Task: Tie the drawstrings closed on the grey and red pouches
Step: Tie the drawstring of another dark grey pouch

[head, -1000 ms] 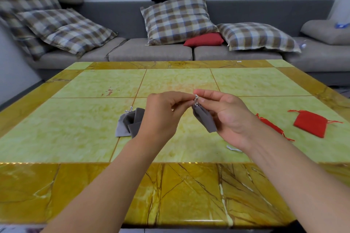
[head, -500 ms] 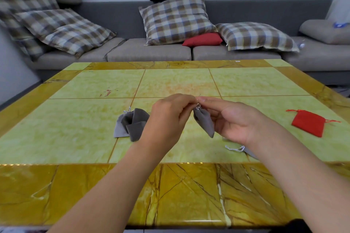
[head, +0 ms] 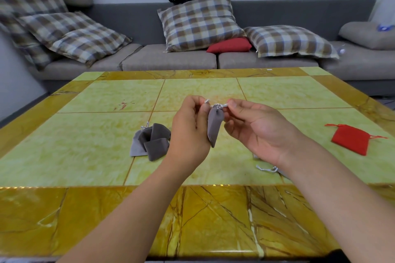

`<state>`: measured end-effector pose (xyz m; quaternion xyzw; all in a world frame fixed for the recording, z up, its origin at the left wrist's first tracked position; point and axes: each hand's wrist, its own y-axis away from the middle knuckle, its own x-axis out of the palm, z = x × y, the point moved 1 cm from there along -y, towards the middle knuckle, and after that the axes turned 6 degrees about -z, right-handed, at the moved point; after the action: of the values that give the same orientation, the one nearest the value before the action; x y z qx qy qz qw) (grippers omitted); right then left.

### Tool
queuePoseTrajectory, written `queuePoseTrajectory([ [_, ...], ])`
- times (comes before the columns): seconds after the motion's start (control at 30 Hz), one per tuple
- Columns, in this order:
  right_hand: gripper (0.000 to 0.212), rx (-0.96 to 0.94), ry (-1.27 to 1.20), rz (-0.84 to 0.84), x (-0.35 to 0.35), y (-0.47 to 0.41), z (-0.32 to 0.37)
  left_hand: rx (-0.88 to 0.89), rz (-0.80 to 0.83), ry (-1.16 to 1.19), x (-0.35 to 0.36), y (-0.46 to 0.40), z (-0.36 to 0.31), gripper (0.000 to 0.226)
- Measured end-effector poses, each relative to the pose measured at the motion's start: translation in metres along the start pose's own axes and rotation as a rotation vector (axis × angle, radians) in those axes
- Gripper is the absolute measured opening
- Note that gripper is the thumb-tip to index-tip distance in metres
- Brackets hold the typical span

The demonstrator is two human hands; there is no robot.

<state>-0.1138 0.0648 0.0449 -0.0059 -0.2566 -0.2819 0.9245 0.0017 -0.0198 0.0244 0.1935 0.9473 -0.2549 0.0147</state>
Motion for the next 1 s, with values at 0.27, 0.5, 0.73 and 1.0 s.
queuePoseTrajectory([
  [0.27, 0.015, -0.199, 0.082, -0.059, 0.015, 0.001, -0.014, -0.489, -0.129, 0.446, 0.009, 0.004, -0.015, 0.03],
  [0.5, 0.015, -0.236, 0.116, -0.11, 0.013, -0.003, -0.016, -0.568, -0.111, 0.498, 0.009, 0.002, -0.014, 0.026],
  [0.73, 0.005, -0.236, 0.273, -0.197, -0.008, -0.016, -0.015, -0.694, 0.23, 0.342, -0.006, -0.001, 0.002, 0.056],
  [1.0, 0.029, -0.204, 1.039, -0.27, -0.06, -0.032, 0.008, -0.179, 0.198, -0.945, -0.035, -0.021, 0.04, 0.055],
])
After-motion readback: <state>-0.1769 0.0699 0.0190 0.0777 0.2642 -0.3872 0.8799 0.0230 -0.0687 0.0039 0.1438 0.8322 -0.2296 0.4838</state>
